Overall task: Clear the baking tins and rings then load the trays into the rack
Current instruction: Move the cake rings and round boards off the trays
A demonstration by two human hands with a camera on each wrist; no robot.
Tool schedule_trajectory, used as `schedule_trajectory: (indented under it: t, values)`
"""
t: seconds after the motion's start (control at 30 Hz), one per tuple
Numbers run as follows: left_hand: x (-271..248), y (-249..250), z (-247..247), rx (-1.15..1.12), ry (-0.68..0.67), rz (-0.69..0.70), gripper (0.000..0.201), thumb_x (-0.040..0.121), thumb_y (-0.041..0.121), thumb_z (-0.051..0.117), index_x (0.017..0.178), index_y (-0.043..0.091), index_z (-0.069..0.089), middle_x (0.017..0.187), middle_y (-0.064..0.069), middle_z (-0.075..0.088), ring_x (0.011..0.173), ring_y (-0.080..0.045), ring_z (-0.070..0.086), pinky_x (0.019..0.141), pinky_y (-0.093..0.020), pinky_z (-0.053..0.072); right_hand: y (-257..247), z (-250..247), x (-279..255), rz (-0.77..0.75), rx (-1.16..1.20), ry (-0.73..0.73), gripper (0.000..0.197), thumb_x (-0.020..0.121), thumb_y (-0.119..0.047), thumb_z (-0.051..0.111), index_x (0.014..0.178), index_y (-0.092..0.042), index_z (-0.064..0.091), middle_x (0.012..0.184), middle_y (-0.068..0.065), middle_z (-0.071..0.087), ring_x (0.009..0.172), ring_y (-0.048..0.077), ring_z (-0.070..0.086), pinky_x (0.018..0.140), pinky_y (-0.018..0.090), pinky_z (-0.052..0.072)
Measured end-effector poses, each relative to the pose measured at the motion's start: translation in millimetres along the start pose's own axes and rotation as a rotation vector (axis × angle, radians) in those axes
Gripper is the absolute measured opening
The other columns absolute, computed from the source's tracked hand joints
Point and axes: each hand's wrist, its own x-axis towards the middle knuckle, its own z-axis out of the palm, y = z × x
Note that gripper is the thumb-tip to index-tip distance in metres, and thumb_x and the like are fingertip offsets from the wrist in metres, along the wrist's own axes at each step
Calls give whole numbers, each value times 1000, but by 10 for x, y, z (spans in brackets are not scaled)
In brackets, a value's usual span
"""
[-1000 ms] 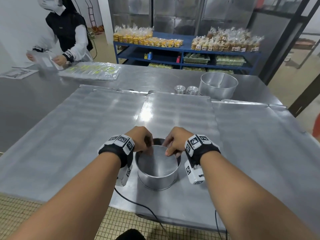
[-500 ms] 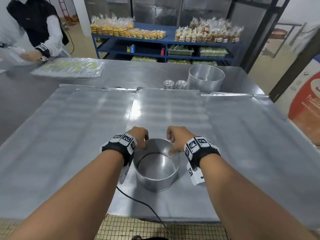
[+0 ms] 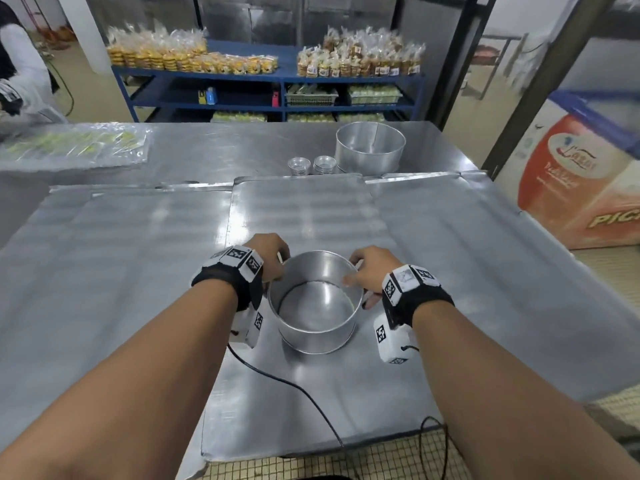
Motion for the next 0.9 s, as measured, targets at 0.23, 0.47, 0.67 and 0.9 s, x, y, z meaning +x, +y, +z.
schedule_trajectory:
  t: [0.23, 0.47, 0.67, 0.9]
  values:
    - [382, 542, 5, -233, 155, -62, 23, 80, 8, 67, 103, 8, 71, 104, -14, 69, 79, -29, 70, 68, -37, 61, 333, -401, 86, 170, 282, 151, 30, 71, -11, 75, 100, -11, 67, 86, 16, 71, 69, 38, 73, 61, 54, 60]
    - [931, 1361, 140, -684, 336, -118, 19, 83, 5, 64, 102, 5, 66, 105, -18, 66, 75, -39, 71, 59, -48, 62, 772, -995, 517, 201, 589, 364, 18, 60, -5, 61, 74, -15, 65, 93, 17, 69, 75, 45, 70, 64, 56, 60]
    - [1674, 2090, 253, -865, 394, -162, 21, 81, 11, 65, 102, 12, 67, 102, -13, 71, 83, -32, 71, 66, -46, 64, 1170, -1712, 943, 185, 813, 448, 50, 78, 12, 48, 123, -5, 63, 122, 13, 59, 88, 47, 66, 50, 54, 58]
    - [2673, 2790, 566, -988, 195, -284, 34, 76, 2, 69, 106, 14, 60, 104, -14, 69, 81, -35, 72, 59, -45, 63, 1836, -2348, 1768, 168, 897, 452, 56, 79, 14, 52, 129, -11, 61, 121, 13, 62, 91, 46, 66, 52, 53, 59]
